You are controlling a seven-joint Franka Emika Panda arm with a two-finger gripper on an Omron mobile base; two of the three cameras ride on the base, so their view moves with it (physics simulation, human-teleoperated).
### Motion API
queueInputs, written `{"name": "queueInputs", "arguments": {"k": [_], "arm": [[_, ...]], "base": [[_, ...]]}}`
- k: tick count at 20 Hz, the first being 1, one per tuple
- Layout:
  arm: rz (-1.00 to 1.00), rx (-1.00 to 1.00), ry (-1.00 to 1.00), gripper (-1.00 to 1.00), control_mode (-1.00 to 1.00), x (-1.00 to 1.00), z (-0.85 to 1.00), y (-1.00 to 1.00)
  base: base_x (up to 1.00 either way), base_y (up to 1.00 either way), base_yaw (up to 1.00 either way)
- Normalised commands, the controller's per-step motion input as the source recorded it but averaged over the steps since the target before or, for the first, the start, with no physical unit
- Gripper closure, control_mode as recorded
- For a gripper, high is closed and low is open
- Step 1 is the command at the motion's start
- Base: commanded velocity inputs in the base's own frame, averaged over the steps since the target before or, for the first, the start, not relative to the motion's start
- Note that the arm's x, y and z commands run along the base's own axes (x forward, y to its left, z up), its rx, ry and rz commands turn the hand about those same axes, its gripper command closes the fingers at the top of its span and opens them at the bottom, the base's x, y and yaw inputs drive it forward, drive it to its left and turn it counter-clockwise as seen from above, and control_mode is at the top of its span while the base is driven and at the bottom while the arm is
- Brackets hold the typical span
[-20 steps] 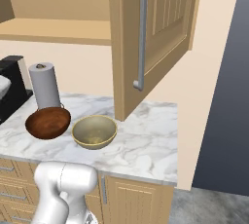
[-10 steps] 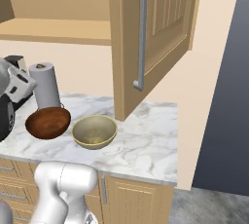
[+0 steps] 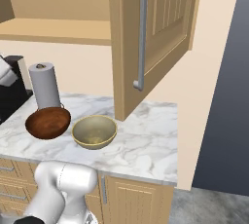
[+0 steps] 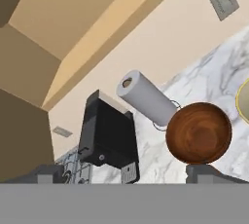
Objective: Open the cabinet. Pick the bowls from the counter and place them in the cabinet. Then close the cabinet.
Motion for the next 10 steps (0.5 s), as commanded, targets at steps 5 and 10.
{"name": "queueInputs", "arguments": {"k": [5,10], "arm": [[0.31,-0.08,0.02,-1.0,-1.0,0.31,-0.23,0.68],[0.35,0.12,0.0,-1.0,-1.0,0.46,-0.28,0.13]], "base": [[0.0,0.0,0.0],[0.0,0.0,0.0]]}}
